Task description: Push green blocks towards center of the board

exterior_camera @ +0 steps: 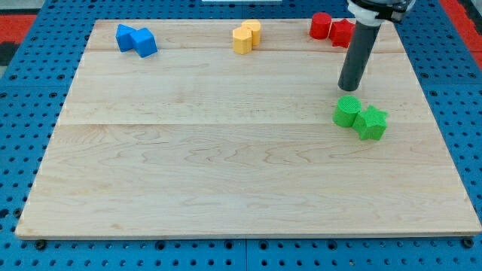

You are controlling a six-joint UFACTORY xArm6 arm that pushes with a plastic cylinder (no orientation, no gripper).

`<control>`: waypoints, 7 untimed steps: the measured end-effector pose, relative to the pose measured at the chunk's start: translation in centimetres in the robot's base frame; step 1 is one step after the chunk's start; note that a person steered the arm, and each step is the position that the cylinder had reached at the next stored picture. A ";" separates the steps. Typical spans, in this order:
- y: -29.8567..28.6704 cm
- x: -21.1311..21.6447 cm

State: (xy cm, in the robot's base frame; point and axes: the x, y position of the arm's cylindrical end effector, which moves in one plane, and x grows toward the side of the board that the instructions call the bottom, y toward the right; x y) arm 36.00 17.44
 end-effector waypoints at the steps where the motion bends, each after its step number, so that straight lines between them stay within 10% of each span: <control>1: 0.4 -0.1; 5: 6.8 5.8; 7: 0.1 7.8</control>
State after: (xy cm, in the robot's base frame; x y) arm 43.80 17.57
